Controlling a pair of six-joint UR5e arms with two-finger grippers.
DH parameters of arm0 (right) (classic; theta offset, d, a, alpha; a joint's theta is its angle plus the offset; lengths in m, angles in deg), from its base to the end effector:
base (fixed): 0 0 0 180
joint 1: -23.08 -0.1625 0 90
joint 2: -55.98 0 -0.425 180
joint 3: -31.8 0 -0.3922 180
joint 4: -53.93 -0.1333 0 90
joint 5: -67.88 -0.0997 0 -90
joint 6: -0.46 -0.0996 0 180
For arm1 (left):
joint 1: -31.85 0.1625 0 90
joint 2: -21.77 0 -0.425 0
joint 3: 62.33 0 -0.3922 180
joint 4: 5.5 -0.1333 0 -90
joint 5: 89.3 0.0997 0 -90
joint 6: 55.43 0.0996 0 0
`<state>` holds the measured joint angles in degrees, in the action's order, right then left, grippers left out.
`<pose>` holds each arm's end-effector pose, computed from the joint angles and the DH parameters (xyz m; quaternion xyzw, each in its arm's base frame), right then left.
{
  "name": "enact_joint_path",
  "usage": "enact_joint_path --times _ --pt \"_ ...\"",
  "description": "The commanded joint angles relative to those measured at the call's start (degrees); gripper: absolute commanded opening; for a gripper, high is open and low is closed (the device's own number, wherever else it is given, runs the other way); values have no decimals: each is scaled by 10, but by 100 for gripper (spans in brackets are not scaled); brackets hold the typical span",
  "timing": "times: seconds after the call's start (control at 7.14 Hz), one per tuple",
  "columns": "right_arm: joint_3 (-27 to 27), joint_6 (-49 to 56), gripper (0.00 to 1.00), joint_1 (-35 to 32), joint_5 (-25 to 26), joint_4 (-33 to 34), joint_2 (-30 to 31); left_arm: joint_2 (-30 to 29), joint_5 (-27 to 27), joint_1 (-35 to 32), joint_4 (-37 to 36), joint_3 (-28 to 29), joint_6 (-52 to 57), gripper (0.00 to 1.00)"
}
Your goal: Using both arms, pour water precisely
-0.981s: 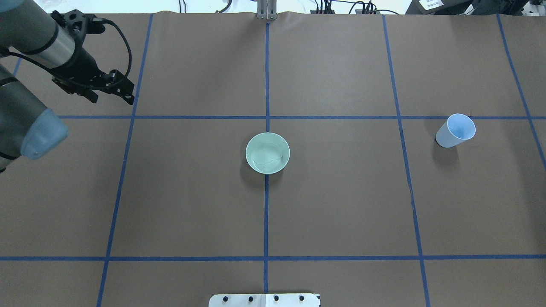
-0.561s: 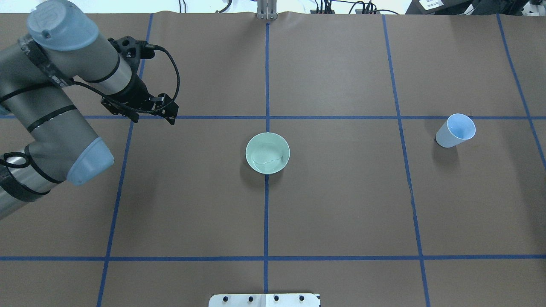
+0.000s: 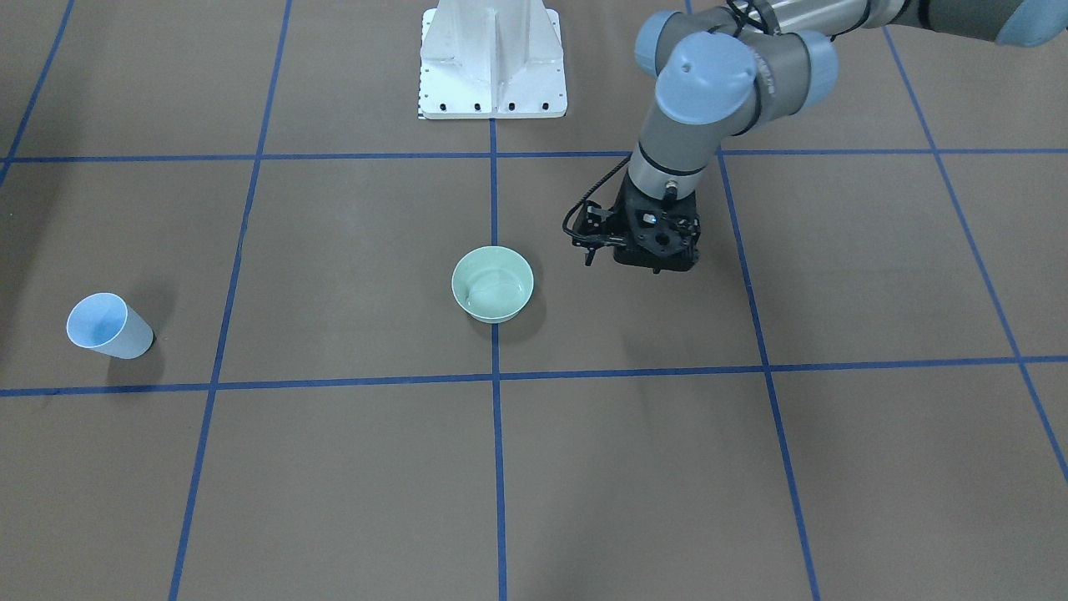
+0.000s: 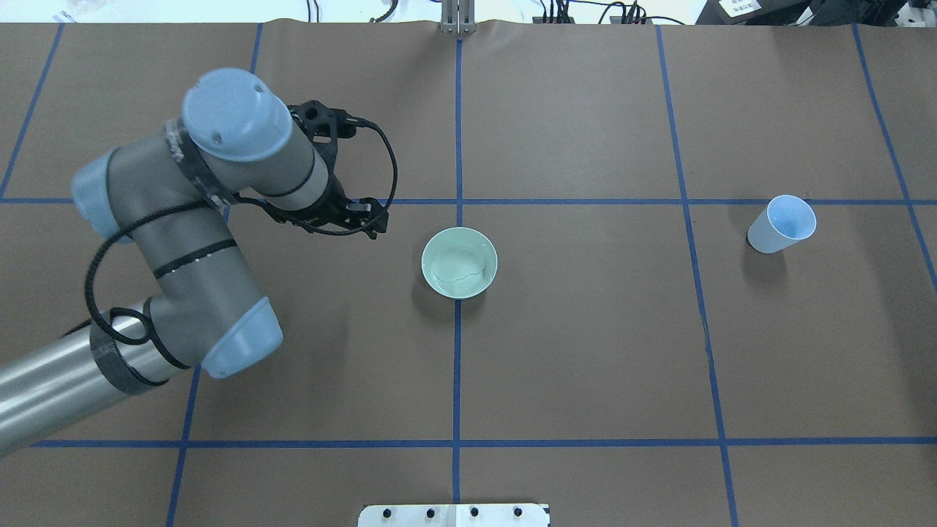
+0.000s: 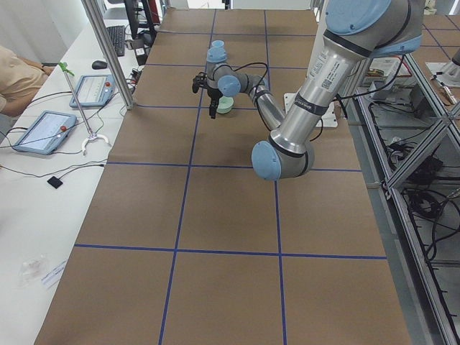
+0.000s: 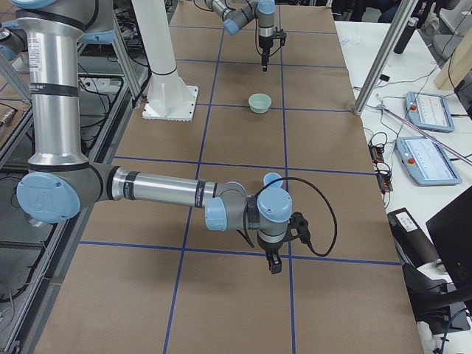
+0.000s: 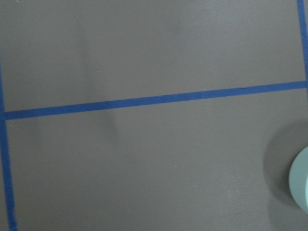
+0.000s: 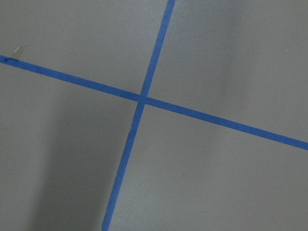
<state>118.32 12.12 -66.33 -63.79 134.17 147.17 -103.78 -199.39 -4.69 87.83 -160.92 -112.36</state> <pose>0.0621 -0.4886 0.6846 0.0756 -0.3497 -0.1153 0.9267 0.4752 -0.4755 0.2249 0.0951 0.4166 0.0429 0.9031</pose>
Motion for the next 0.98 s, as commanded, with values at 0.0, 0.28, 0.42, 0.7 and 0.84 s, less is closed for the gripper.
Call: enact_joint_path --times 0.0,0.28,0.42,0.7,0.84 --pt "2 1 100 -1 1 0 0 -38 51 55 32 48 -26 100" --pt "6 1 100 -1 2 1 1 -89 51 66 30 103 -129 100" --pt "6 1 100 -1 2 0 2 -97 51 68 33 126 -201 99" --pt "6 1 100 -1 6 -2 3 -102 52 71 40 144 -216 82" --pt "6 1 100 -1 12 -2 4 -101 52 72 40 144 -216 52"
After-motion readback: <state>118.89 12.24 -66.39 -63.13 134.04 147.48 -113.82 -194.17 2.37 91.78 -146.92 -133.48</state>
